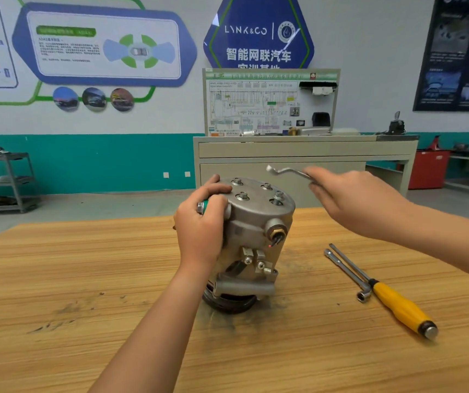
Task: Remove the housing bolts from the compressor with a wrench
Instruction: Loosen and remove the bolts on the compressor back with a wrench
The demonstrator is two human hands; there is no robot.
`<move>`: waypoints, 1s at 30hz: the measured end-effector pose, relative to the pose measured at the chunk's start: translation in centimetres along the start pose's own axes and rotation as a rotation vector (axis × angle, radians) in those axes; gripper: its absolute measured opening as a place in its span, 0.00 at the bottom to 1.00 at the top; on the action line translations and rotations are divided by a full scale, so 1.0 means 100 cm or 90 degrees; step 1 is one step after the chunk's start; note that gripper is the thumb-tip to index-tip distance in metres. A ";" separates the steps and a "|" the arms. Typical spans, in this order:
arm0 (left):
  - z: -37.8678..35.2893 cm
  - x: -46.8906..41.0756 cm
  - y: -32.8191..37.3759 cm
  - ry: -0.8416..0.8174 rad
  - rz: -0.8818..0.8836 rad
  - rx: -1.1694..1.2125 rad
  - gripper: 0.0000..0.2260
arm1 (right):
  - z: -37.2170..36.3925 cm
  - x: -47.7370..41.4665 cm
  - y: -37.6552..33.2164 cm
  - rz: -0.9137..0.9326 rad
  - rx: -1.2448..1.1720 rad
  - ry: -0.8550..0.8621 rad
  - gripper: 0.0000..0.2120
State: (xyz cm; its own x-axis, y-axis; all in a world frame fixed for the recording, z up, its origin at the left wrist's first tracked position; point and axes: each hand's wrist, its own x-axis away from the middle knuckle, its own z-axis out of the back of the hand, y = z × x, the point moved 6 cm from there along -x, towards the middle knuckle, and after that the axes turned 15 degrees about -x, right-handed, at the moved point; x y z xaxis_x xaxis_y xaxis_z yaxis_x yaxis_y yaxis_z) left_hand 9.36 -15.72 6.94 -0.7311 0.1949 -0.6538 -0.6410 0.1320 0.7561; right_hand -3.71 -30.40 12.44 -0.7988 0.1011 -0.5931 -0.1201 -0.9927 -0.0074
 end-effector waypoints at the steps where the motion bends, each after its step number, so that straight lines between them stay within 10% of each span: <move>1: 0.000 0.000 0.000 0.003 -0.001 -0.004 0.10 | 0.002 0.006 0.000 -0.006 0.031 -0.015 0.17; 19: -0.001 0.008 0.006 0.013 0.013 -0.037 0.10 | 0.003 0.020 -0.047 -0.132 0.244 -0.179 0.16; 30: 0.028 0.012 -0.010 0.029 0.039 0.076 0.13 | -0.001 0.013 -0.008 0.135 0.227 0.228 0.11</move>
State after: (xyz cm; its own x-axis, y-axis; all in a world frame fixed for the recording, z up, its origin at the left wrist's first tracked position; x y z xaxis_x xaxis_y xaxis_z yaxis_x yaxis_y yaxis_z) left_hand 9.83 -12.87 5.47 -0.7793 0.1622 -0.6053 -0.5649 0.2364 0.7906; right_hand -4.59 -29.46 11.61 -0.5846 -0.1891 -0.7890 -0.2205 -0.8989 0.3788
